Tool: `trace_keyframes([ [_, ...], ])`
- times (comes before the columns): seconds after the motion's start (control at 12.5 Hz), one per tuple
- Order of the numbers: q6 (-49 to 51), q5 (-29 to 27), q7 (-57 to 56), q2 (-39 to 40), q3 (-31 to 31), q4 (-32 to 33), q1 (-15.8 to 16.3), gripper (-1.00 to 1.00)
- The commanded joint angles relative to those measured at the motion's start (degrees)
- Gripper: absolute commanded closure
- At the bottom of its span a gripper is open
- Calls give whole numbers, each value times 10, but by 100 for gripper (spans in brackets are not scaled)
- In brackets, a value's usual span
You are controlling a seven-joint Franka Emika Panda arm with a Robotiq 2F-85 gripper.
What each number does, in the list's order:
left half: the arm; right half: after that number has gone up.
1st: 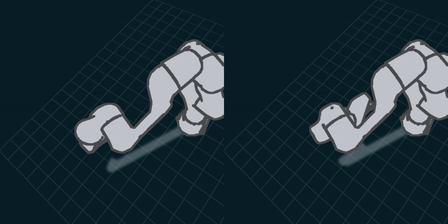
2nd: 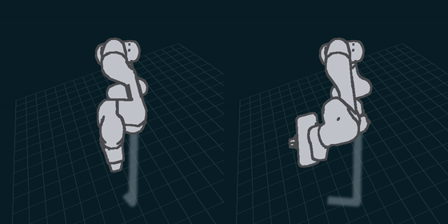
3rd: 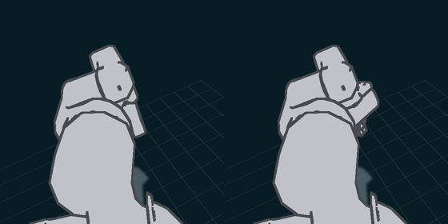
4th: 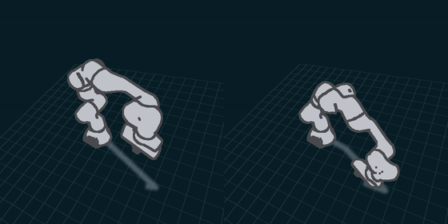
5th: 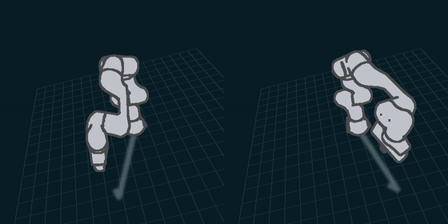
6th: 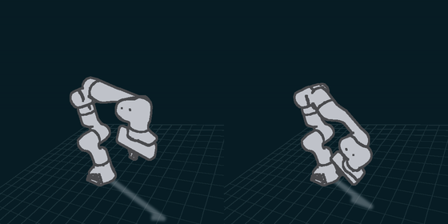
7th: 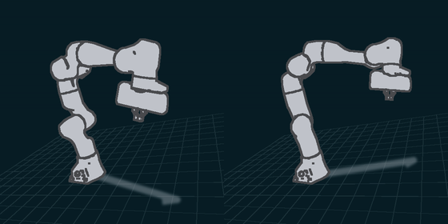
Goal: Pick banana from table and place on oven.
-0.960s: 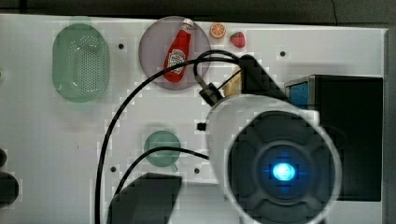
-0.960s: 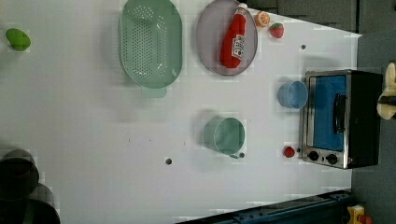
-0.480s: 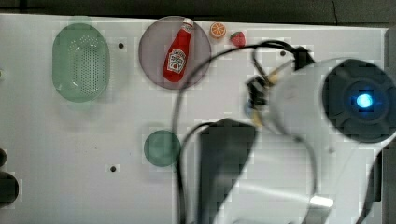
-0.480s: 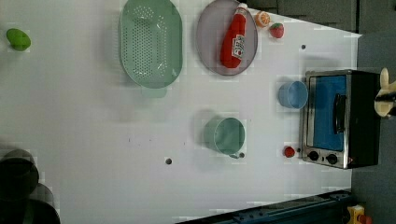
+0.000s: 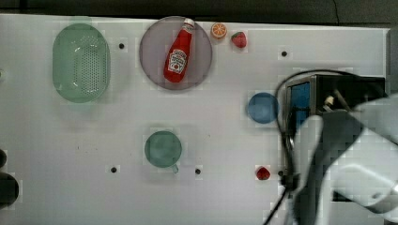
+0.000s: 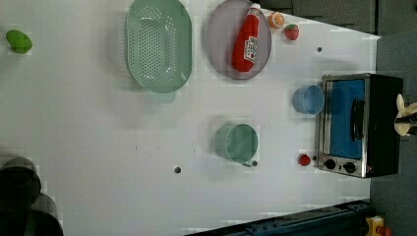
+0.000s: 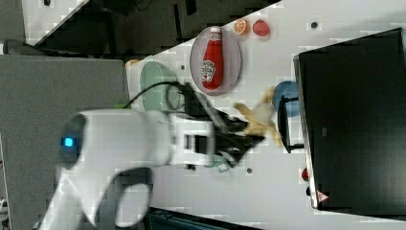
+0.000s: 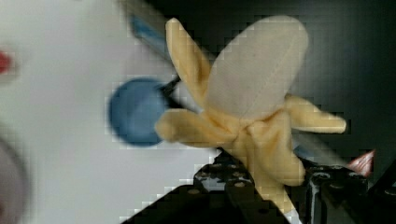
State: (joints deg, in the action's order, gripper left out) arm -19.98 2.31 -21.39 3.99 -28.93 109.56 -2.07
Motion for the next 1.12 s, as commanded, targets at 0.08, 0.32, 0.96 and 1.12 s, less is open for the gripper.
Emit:
trace_keyframes([
  [0.08,-70,7,-156,20,-32,-13,-7,47],
  [0.32,-108,-1,-218,63,-64,-13,-10,47],
  [0.96,-119,-21,-220,86,-69,-15,-12,-68],
  [1.12,-119,-20,-222,82,-69,-25,-12,-100],
])
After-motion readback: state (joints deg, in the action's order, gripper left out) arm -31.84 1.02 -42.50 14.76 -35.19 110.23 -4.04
